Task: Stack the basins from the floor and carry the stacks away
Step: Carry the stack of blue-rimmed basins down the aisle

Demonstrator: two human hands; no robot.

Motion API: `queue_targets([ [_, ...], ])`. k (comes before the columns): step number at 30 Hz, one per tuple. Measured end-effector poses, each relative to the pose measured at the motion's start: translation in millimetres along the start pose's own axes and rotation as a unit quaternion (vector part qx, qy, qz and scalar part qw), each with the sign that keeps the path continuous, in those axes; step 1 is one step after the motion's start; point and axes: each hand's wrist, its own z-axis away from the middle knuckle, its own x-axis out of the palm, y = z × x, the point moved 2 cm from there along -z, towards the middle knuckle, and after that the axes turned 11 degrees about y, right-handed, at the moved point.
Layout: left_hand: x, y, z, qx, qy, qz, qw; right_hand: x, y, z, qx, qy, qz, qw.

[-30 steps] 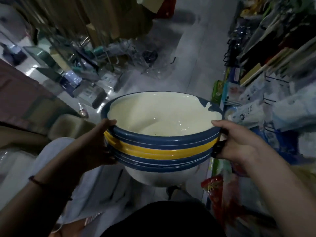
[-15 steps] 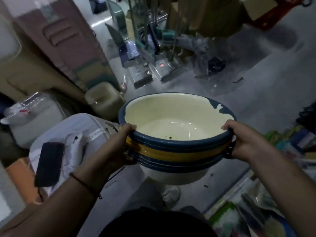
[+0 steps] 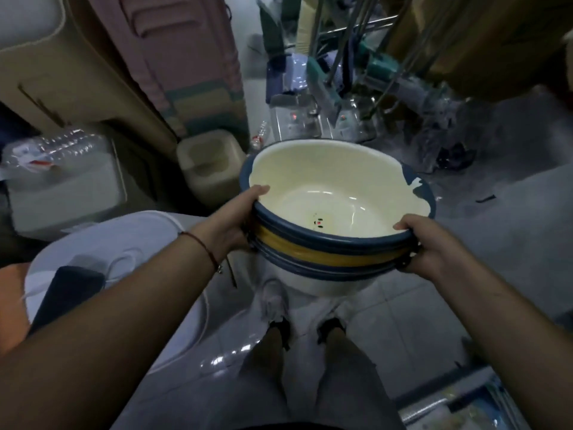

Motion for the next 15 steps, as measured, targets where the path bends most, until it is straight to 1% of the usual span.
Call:
queue_targets([
  [3,2.6,19.1,-54.0,0.026,0.031,0.02,0.999,39.3,-16.5,-52.1,-0.016,-0.009,0.008,1.0],
  [6,5.9,13.4,-115.9,0.046,0.075,0.062,0.994,72.3,-21.8,-111.7,-0.027,-0.012,0.007,1.0],
  [10,20.7,-16.5,-185.6,0.055,0.113,0.118,0.985,107.1,-12.9,-191.3,-0.03,-0.026,0.008,0.999],
  [13,31.1,-46.2,-230.4,0.056,0.128,0.152,0.978,123.6,6.0,-250.1,-0.032,-0.031,0.028,0.999],
  [15,38.4,-69.5,-259.0,0.042,0.134,0.153,0.978,131.7,25.7,-289.4,-0.044,-0.042,0.046,0.997],
])
